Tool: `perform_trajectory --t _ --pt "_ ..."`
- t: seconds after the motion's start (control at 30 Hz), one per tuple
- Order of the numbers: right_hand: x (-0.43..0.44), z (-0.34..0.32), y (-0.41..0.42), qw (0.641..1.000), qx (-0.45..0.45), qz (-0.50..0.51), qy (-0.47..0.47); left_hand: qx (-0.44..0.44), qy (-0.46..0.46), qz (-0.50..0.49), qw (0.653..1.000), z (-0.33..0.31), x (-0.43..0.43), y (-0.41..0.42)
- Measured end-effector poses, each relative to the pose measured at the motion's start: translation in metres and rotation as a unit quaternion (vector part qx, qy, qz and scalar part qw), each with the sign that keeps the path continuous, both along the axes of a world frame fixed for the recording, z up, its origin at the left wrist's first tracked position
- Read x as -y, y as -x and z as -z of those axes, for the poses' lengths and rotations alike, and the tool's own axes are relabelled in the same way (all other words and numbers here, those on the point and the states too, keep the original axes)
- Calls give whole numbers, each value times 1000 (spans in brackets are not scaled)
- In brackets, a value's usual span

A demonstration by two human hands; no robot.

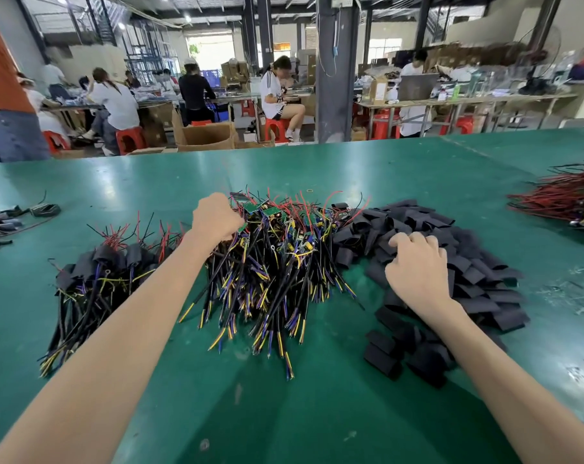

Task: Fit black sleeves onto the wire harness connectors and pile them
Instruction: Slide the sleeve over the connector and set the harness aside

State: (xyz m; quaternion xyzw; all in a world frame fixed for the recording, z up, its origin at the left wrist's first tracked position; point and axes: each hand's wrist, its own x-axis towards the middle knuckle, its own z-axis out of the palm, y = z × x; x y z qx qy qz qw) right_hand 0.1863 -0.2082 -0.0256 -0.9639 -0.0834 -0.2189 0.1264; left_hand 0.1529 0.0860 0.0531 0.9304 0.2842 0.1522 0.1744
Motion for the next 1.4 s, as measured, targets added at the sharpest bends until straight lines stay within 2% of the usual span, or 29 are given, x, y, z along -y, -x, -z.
perform_trajectory --t 0.13,0.23,0.33,0.47,0.6,0.67,0.77,0.9,0.93,1.07,1.4 --pt "-5 6 -6 995 3 -91 39 76 71 32 994 -17 -3 4" --pt "-13 16 -10 969 -37 -216 114 124 91 87 984 -38 0 13" --pt "-20 25 -12 943 -90 -275 165 172 36 126 976 -58 12 29" --pt "-19 27 -17 946 -90 -278 140 215 -120 195 949 -56 21 55" --pt "-17 32 -23 948 -70 -274 143 129 -277 226 925 -19 26 70" --pt "-16 31 -25 947 -82 -276 140 106 -302 229 919 10 32 79" --pt "-13 27 -24 948 -98 -284 109 121 -283 243 920 51 37 90" --pt "-14 19 -17 956 -13 -259 139 192 -301 249 900 76 35 90" --pt "-15 15 -14 957 -4 -266 114 213 -304 250 894 78 34 91" --pt "-21 0 2 949 -26 -300 -88 264 -309 252 878 82 33 93" --pt "-22 -3 20 923 13 -357 -140 315 -295 251 866 84 34 97"
